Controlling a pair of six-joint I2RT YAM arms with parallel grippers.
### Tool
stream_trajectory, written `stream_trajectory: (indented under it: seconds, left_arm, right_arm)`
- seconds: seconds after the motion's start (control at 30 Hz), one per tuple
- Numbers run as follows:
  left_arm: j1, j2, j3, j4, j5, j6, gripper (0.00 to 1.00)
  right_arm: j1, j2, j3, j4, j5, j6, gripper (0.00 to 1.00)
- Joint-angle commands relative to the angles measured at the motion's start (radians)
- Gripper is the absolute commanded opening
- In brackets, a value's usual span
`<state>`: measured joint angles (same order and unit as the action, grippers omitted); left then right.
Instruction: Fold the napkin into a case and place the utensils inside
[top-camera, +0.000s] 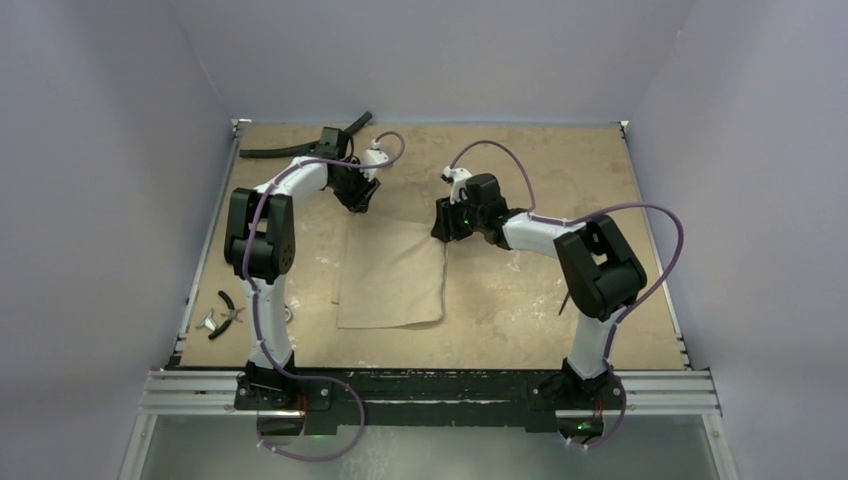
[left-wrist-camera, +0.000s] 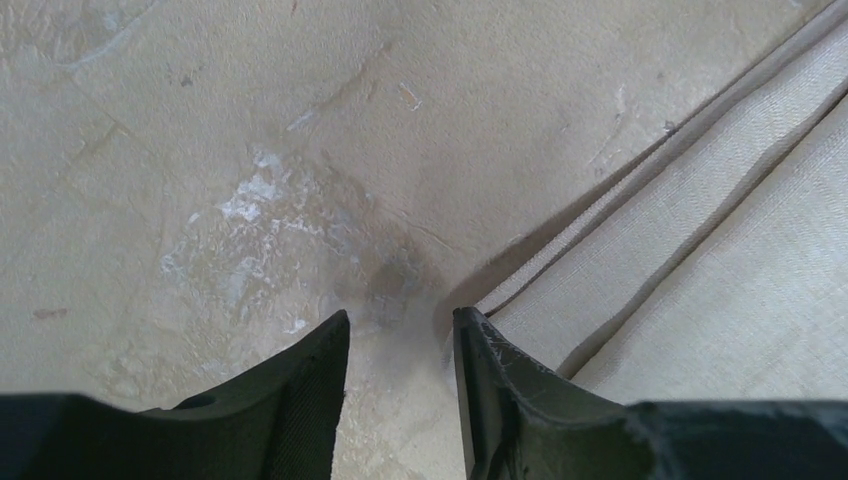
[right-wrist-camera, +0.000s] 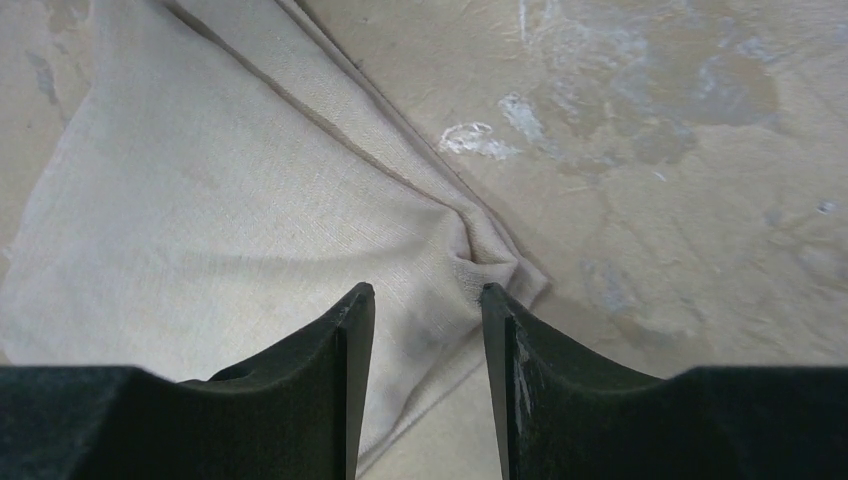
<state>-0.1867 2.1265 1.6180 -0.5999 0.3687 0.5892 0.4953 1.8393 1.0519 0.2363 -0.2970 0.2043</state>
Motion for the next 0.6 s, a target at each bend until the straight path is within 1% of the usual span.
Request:
stream_trajectory:
  seconds: [0.0,0.1,0.17,0.23,0.4,0.5,0.57]
  left_arm:
    - [-0.005,-0.003,-0.022,0.031,-0.016,0.036,0.40]
    - [-0.005,-0.003,-0.034,0.031,-0.020,0.051,0.36]
    - [-0.005,-0.003,-0.042,0.034,-0.028,0.062,0.33]
    - [-0.005,-0.004,-0.053,0.037,-0.036,0.073,0.30]
    - [-0.005,-0.004,-0.079,0.040,-0.041,0.098,0.24]
    - [-0.006,-0.003,-0.085,0.039,-0.043,0.110,0.20]
    - [-0.007,-0.003,-0.090,0.035,-0.042,0.121,0.16]
  right_arm:
    - [0.040,0.021,0.061,-0.001,0.062,-0.017,0.47]
    - [0.056,0.024,0.065,0.001,0.110,-0.024,0.41]
    - [0.059,0.021,0.065,0.001,0.140,-0.031,0.31]
    - [0.060,0.009,0.062,0.000,0.179,-0.034,0.25]
    - [0.060,-0.020,0.065,-0.019,0.291,-0.053,0.23]
    - [0.060,-0.016,0.068,-0.024,0.308,-0.063,0.24]
    - [0.060,-0.009,0.065,-0.020,0.300,-0.062,0.18]
